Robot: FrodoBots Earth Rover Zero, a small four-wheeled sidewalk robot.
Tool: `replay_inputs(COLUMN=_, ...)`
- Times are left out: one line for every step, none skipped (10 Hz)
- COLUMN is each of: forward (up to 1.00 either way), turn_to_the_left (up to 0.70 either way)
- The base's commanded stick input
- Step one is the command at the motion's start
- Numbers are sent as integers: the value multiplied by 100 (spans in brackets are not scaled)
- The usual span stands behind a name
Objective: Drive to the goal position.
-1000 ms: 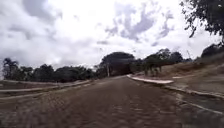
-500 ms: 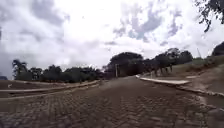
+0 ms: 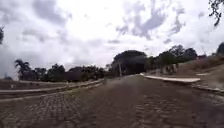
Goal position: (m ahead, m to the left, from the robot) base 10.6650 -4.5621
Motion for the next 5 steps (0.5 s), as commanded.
replay_inputs(forward=70, turn_to_the_left=-13)
replay_inputs(forward=70, turn_to_the_left=-27)
replay_inputs(forward=70, turn_to_the_left=-20)
replay_inputs(forward=70, turn_to_the_left=-5)
replay_inputs(forward=70, turn_to_the_left=0)
